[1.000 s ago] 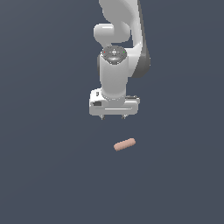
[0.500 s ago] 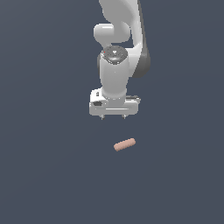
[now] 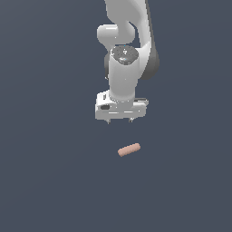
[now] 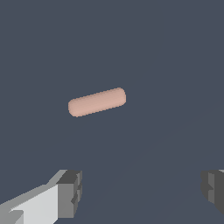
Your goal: Pick up the object and move it to a goal position.
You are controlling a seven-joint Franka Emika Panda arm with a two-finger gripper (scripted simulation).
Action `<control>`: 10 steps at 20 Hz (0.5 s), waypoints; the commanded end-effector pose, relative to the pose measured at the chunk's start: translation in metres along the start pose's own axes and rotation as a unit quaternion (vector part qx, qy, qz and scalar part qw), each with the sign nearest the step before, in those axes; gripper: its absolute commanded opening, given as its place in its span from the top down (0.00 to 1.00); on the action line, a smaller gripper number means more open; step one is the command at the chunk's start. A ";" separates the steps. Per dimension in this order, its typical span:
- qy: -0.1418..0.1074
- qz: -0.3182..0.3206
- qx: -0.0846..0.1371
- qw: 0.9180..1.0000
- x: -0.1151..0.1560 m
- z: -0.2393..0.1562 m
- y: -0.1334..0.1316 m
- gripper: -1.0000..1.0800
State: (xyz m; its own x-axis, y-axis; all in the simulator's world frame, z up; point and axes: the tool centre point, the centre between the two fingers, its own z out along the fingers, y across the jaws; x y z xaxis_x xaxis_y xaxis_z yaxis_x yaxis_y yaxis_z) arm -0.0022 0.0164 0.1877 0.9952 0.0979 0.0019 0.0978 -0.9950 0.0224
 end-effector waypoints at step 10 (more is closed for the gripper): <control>-0.001 0.045 0.003 0.999 0.005 0.007 -0.003 0.04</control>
State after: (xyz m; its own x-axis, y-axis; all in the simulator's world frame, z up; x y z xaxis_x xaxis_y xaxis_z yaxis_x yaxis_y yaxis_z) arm 0.0018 0.0185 0.1821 0.9996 0.0280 0.0023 0.0279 -0.9994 0.0179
